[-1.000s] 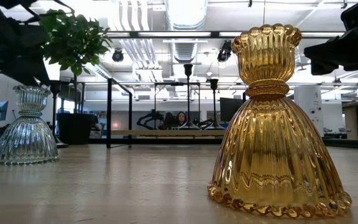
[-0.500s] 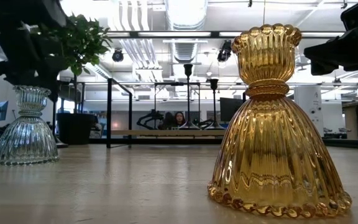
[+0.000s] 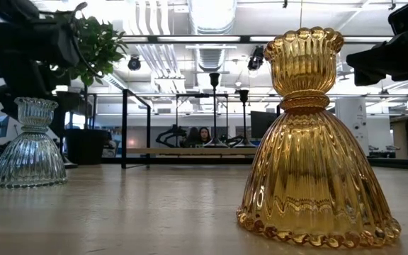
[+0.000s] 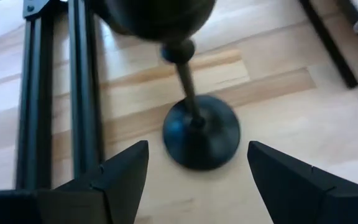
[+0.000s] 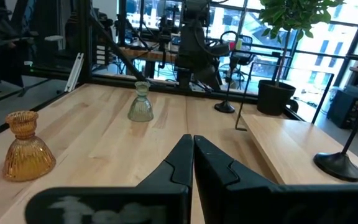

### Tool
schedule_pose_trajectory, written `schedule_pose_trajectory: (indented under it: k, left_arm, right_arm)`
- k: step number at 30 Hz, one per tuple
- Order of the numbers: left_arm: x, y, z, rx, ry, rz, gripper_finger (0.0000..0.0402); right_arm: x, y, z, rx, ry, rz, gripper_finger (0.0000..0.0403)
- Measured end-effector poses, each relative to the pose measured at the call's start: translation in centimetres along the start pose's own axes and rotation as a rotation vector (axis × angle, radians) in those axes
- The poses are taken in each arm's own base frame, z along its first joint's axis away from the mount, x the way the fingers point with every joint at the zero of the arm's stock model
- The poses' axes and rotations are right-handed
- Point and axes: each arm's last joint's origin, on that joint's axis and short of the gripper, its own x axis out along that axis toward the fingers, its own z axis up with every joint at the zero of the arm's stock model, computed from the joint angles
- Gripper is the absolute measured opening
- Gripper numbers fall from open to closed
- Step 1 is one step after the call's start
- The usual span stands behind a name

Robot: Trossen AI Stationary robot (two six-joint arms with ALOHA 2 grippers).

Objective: Pick & Place candle stick holders
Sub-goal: Put the black candle holder on the shelf aligned with the other black candle holders

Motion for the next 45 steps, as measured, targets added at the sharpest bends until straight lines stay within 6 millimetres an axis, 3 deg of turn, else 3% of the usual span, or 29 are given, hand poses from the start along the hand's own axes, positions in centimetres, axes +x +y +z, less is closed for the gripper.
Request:
schedule_pose_trajectory:
  k: [9, 22, 36, 45]
  left_arm:
    - [0.59, 0.53, -0.42, 0.002, -0.076, 0.042, 0.0221]
    - [0.37, 0.59, -0.22, 0.092, -0.095, 0.019, 0.001]
    - [-0.09, 1.05, 0.04, 0.09, -0.105, -0.02, 0.0004]
    - [-0.09, 1.0, -0.18, -0.008, -0.026, -0.052, 0.0079]
  right_arm:
    - [0.01, 0.0, -0.01, 0.0, 0.001, 0.0, 0.0008]
    - [0.0, 0.0, -0.01, 0.0, 0.001, 0.0, 0.0008]
    - [0.0, 0.0, -0.01, 0.001, 0.001, 0.0, 0.0008]
    - [0.0, 0.0, -0.01, 0.001, 0.001, 0.0, 0.0008]
